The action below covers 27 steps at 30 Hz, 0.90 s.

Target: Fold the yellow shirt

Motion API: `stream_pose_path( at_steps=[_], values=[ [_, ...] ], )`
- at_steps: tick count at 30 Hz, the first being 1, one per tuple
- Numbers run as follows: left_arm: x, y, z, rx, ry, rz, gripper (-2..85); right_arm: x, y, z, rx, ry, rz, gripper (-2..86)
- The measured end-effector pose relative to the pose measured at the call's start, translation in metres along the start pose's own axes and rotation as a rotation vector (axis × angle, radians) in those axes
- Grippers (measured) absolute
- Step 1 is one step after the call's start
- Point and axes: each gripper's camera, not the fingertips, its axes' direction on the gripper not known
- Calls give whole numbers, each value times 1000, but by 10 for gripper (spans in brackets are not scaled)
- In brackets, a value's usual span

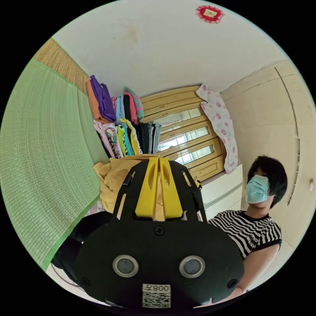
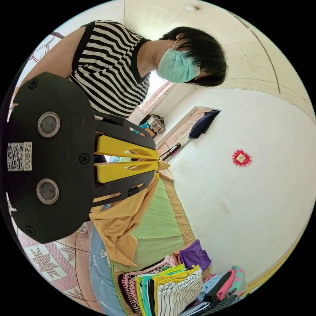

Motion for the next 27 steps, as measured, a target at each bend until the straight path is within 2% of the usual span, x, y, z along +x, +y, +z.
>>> stream_pose_path(
  at_steps=[7,14,22,27],
  values=[
    [123,66,-135,219,93,227,3,-65,-24,-18,29,13,-142,2],
    [231,128,-234,347,103,459,3,-130,-52,-32,64,30,-275,2],
    [343,201,-328,445,21,704,3,-183,-80,-43,83,16,-376,2],
    [386,229,-362,464,-52,799,2,-199,-104,-42,85,11,-405,1]
  ],
)
